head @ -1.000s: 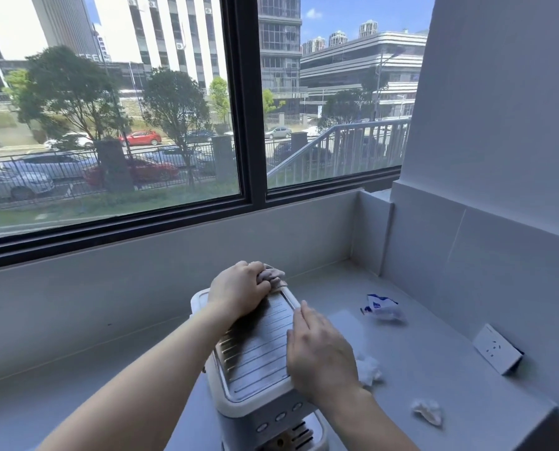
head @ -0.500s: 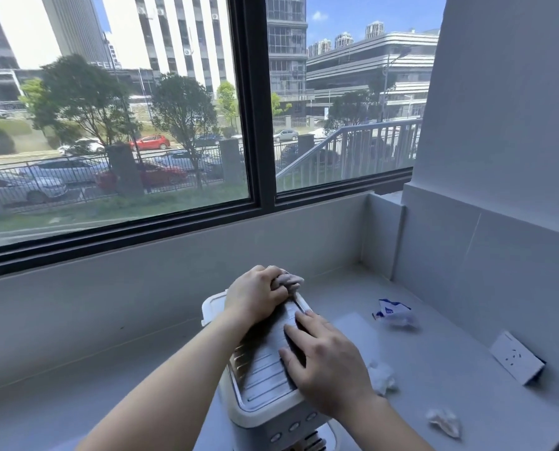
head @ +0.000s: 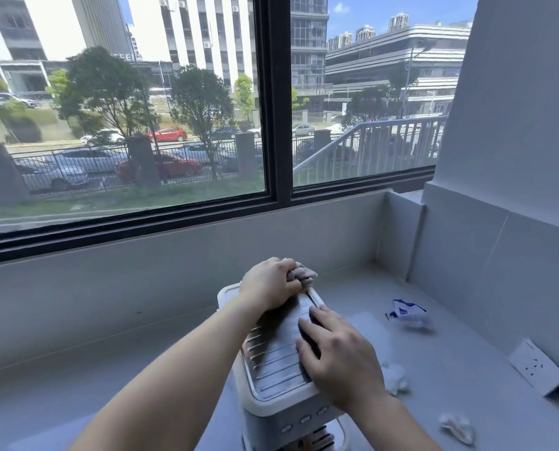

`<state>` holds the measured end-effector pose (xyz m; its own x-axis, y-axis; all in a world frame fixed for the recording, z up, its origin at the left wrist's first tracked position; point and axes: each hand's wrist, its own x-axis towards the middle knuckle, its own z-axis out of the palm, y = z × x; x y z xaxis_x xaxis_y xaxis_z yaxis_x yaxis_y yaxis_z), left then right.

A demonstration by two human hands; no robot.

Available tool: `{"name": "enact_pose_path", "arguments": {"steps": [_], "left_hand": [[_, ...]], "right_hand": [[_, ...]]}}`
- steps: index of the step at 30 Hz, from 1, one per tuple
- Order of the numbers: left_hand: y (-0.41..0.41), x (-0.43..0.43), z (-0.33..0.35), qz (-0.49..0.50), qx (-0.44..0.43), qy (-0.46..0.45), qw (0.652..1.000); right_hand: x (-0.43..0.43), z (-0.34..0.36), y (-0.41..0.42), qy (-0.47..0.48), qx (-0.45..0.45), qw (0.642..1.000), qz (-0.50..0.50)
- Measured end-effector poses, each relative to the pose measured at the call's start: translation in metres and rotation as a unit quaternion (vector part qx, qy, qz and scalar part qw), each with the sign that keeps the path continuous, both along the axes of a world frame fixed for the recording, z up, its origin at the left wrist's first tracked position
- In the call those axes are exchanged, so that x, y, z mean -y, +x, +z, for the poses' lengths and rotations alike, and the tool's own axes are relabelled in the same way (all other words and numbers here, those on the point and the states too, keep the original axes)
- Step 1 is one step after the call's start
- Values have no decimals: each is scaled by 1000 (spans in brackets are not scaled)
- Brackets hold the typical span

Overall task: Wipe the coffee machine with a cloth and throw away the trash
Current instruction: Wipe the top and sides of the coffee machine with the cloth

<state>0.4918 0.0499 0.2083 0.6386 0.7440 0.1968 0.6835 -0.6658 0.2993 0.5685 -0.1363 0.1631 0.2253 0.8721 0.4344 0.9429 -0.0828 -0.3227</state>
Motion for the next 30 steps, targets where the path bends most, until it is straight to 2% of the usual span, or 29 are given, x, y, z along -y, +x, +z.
{"name": "enact_pose_path", "arguments": {"steps": [5,10,15,18,22,26,30], "left_hand": [[-75,-9,-14,72,60,-16,995],[-97,13,-20,63,161,-42,984],[-117,76,-38,79,253,-34,964],[-127,136,-55,46,300,-16,953],[-131,166,-63,16,286,20,958],[-119,128,-39,40,280,-34,959],[-116,125,-46,52,278,-26,959]], "right_hand": [[0,1,0,16,-5,1000,-3],[1,0,-1,25,-16,1000,-10],[-1,-1,0,17,-3,1000,-8],[-2,-3,0,28,-3,1000,-15],[-3,-3,-2,35,-14,999,-27],[-3,2,-3,11,-46,998,-39],[-3,2,-3,-3,-55,997,-45]]}}
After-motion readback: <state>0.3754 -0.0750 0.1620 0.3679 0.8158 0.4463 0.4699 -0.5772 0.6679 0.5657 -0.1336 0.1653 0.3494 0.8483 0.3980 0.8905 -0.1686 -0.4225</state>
